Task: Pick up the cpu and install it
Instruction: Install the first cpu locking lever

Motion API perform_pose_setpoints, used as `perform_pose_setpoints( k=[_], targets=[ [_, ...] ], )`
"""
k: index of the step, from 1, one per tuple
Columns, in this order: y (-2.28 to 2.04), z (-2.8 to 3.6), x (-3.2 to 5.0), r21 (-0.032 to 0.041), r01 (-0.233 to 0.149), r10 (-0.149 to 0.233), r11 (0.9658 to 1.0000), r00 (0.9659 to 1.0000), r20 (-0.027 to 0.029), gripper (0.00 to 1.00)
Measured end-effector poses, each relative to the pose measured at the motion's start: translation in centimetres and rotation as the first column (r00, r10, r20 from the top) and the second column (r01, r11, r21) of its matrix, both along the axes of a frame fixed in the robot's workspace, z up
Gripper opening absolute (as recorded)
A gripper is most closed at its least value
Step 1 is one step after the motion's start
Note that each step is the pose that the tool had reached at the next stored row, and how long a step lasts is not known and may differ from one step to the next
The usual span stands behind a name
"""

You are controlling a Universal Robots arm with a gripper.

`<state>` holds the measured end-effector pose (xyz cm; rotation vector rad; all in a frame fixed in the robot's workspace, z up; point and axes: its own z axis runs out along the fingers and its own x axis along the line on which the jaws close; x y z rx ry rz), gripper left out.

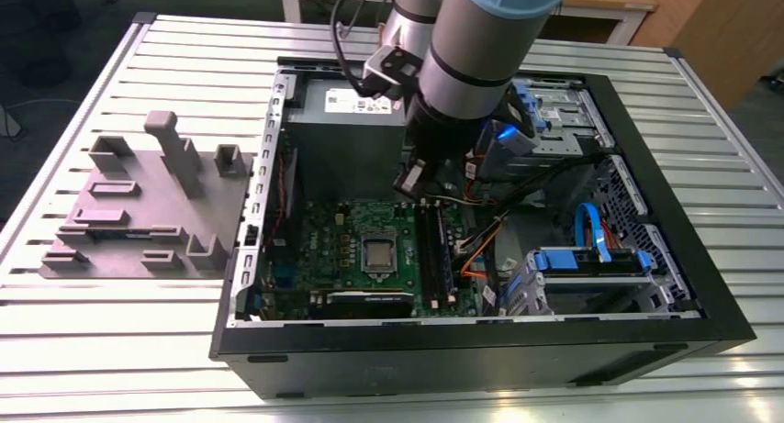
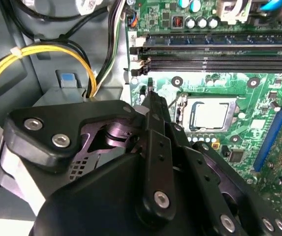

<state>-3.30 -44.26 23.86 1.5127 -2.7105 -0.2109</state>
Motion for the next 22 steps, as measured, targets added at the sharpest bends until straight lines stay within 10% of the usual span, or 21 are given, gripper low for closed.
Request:
perform_pose_setpoints(
  k=[22],
  targets=[
    [-0.88,-0.01,-0.48,-0.0005,-0.003,0.003,1.0,1.0,0.0,0.1]
  ],
)
